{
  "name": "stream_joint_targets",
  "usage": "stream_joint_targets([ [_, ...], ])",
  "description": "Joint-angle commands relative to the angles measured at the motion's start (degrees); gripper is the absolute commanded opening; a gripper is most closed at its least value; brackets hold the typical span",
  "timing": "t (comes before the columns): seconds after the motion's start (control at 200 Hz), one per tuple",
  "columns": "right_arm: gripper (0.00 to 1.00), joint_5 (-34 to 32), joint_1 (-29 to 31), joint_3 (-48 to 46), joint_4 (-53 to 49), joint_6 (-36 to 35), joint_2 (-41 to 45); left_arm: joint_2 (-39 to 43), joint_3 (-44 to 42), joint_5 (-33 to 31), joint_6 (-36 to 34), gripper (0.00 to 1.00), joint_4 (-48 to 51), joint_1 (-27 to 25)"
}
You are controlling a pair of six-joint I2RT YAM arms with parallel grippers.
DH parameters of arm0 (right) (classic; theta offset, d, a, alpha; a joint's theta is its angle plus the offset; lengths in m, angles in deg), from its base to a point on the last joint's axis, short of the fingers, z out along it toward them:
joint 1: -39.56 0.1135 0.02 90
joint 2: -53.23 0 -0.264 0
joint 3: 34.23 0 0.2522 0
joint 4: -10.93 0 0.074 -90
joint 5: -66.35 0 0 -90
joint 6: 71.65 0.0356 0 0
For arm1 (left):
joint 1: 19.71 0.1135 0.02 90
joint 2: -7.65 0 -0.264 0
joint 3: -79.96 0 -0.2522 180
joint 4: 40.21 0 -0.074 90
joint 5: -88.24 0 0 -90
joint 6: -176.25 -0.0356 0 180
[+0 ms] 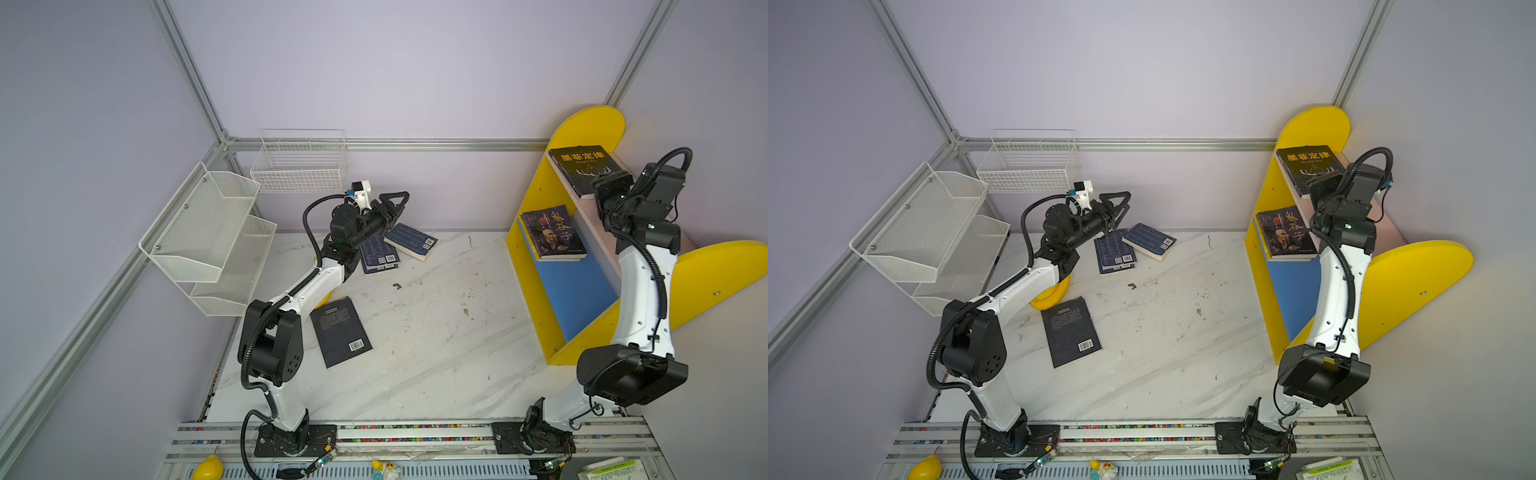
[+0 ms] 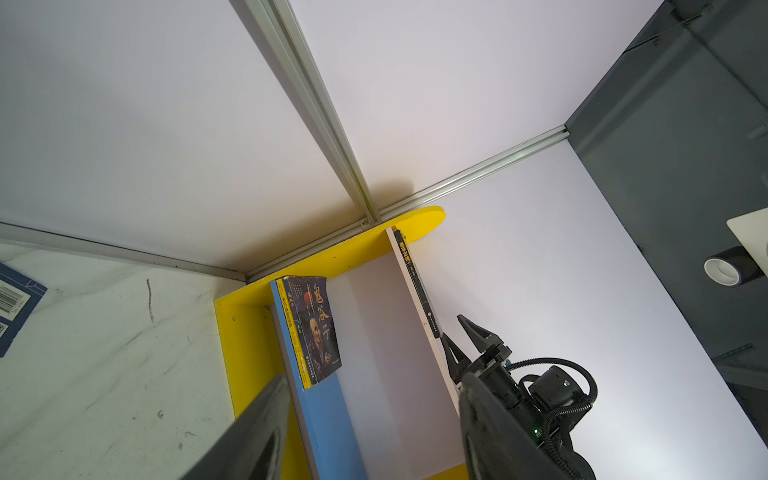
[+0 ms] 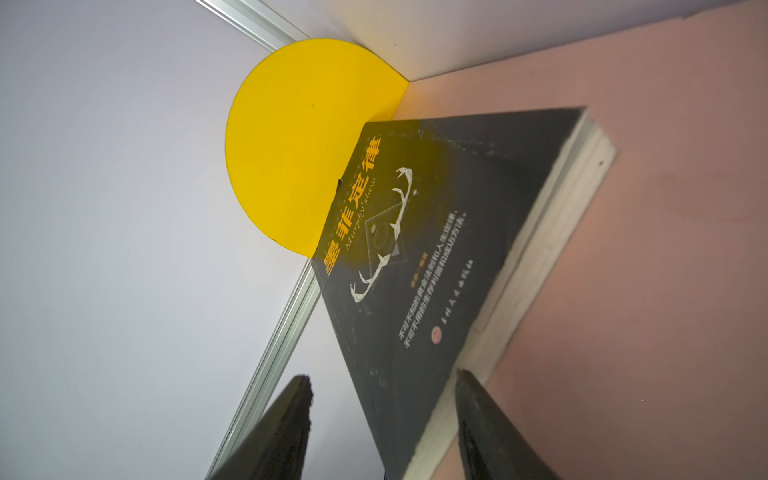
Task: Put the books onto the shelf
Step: 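Open the right gripper and lift it away from the black book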
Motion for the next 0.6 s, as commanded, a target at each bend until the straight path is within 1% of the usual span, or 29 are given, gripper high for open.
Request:
stream_joint_targets([
  [0.0,0.58,1.4,1.0,1.1,0.2,-0.6,-0.9,2.3,-2.2,0.8,0.3,0.64,-2.6,0.3],
  [0.27,0.58,1.8,1.7,2.6,-0.2,-1.2,-1.7,2.1,-1.7,0.9,0.1,0.65,-2.3,0.3],
  [0.515,0.58,-3.1,1.6,4.2,-1.9,-2.3,-1.1,3.2,-2.2,0.5,-0.9,0.66,-1.2,0.4],
  [0.595,0.58,-3.7,1.7,6.1,-2.9,-4.3,-1.5,3.7,-2.1,0.4,-2.3,0.67,0.2,0.5],
])
